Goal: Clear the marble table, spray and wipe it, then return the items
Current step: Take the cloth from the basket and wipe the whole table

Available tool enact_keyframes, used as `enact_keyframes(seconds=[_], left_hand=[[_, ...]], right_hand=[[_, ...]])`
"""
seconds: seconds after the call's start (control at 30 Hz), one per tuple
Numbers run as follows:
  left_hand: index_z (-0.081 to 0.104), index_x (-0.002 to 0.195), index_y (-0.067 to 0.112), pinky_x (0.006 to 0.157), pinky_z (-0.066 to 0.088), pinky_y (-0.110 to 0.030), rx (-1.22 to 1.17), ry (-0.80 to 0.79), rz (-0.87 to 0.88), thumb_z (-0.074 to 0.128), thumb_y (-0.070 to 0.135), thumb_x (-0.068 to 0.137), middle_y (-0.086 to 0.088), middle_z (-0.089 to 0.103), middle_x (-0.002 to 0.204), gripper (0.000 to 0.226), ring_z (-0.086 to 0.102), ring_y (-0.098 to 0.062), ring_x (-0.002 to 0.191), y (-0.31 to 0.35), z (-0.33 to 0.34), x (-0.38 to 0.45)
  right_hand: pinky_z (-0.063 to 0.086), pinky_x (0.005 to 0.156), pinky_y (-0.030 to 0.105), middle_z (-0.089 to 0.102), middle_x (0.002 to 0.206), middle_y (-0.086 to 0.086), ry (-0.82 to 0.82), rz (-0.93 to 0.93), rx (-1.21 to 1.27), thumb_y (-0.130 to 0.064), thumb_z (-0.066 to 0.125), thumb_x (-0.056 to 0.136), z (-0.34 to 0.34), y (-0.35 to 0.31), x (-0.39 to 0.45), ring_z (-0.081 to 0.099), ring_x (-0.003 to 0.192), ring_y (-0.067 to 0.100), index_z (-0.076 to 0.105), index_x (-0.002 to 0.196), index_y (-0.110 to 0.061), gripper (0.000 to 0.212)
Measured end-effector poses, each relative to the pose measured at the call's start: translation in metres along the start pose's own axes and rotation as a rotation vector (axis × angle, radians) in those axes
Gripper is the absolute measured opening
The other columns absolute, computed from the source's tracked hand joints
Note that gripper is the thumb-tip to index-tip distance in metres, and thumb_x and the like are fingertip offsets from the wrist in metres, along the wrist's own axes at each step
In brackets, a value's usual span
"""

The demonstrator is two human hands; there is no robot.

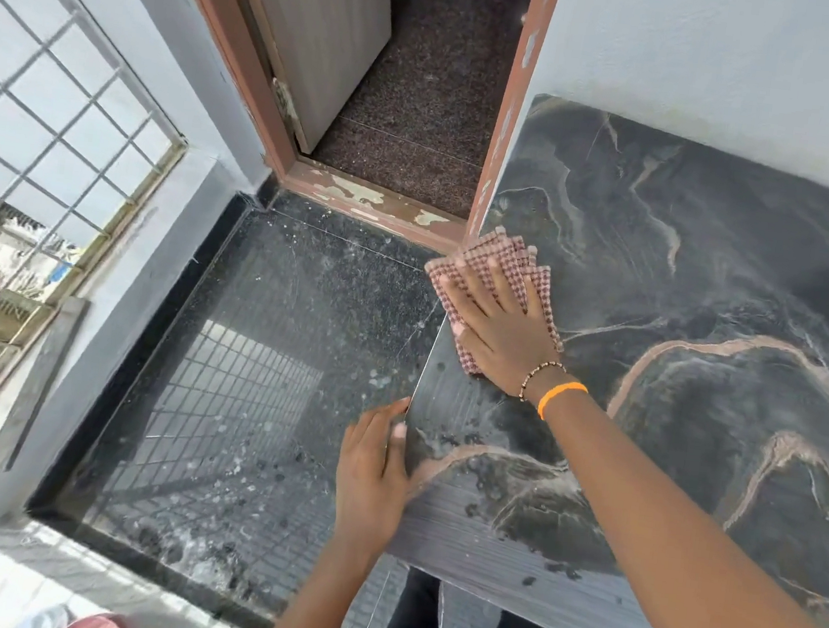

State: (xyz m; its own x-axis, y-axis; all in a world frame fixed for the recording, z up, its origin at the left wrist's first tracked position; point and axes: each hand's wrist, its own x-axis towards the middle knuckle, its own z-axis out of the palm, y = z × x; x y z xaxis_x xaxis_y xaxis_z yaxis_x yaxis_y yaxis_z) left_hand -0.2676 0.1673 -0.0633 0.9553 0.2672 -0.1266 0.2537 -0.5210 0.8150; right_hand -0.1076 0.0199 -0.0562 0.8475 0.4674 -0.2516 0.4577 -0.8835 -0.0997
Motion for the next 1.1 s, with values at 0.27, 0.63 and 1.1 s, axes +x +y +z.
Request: enact_keyframes(seconds=[0.27,0.63,1.1], left_hand=[[0.057,0.124,0.021,0.102,0.040,-0.033,-0.156,0.023,-0.017,0.022,0.043,0.094,0.013,0.058,0.122,0.051,0.046,0.009,0.115,-0.006,0.004,-0.009],[0.058,0.120,0.027,0.097,0.045,-0.047,-0.314,0.054,-0.045,0.022,0.052,0.094,0.012,0.061,0.120,0.050,0.054,-0.011,0.115,-0.013,0.009,-0.005],[0.065,0.105,0.014,0.091,0.046,-0.032,-0.435,0.175,-0.286,0.026,0.039,0.099,0.010,0.062,0.100,0.047,0.057,-0.011,0.099,-0.015,0.010,-0.011]], right_hand=[[0.010,0.112,0.050,0.013,0.157,-0.008,0.052,-0.024,-0.077,-0.045,0.007,0.097,0.041,0.031,-0.125,0.007,0.145,0.022,0.001,0.148,-0.033,0.052],[0.030,0.102,0.064,0.021,0.156,0.007,0.014,0.273,0.060,-0.045,0.015,0.094,0.042,-0.048,-0.113,0.019,0.141,0.035,0.018,0.147,-0.022,0.057],[0.001,0.114,0.057,0.002,0.159,-0.002,0.001,-0.150,-0.016,-0.041,0.031,0.092,0.031,-0.053,-0.079,0.001,0.146,0.028,0.005,0.147,-0.034,0.061]])
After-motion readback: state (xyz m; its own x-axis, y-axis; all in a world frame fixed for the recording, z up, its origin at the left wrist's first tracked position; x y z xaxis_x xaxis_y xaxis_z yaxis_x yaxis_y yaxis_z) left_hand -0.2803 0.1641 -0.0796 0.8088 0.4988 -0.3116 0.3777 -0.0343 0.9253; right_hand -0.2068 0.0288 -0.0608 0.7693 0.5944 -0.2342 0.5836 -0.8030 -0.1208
